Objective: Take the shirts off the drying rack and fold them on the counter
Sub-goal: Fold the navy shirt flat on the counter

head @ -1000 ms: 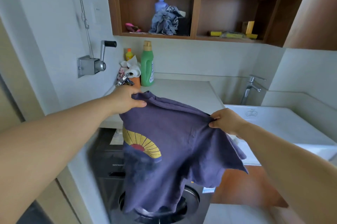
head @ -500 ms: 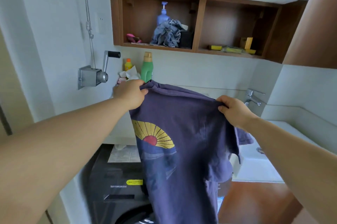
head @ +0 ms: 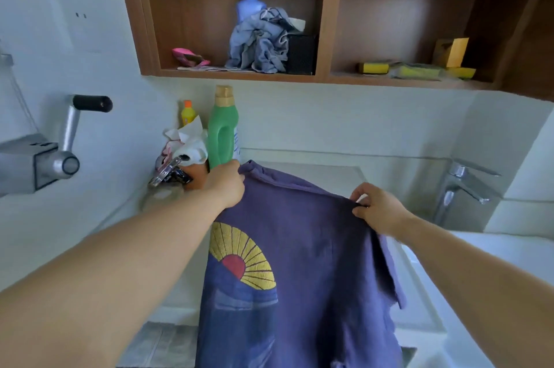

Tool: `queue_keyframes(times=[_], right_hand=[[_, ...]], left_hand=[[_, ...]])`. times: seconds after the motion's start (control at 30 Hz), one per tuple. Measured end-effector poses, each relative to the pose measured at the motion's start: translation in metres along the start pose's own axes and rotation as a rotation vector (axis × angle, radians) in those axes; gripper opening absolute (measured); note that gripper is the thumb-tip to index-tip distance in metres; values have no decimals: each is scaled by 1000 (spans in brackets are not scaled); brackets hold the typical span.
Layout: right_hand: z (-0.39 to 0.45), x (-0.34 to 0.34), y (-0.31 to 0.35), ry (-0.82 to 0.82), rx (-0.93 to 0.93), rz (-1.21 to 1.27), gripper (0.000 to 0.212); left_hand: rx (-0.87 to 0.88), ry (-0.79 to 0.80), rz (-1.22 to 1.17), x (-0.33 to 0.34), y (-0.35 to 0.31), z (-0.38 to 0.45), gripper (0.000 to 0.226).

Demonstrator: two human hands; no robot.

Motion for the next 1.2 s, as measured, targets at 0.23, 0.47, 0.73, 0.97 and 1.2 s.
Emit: queue_keyframes(times=[0.23, 0.47, 0.73, 0.97, 1.2], right_hand=[[136, 48, -34, 21, 57, -34, 16], [235, 80, -58, -89, 66, -130, 16], [226, 121, -106, 406, 247, -341, 26], [257, 84, -110, 366, 266, -330, 8], [271, 95, -135, 82, 143, -785, 31]], left_hand=[[-48, -92, 64, 78, -18, 101, 22], [-80, -127, 68, 152, -30, 201, 21], [-103, 126, 80, 268, 11, 212, 38], [-165, 9, -128, 273, 9, 239, 32], [-114, 213, -47, 293, -11, 226, 84]])
Point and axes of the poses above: each hand's wrist, its own z-axis towards the middle knuckle, its own x-axis out of the palm, y = z × x, the point moved 4 cm from there along z, towards the middle knuckle, and after that the axes turned 13 degrees about -y, right-handed, at the moved point
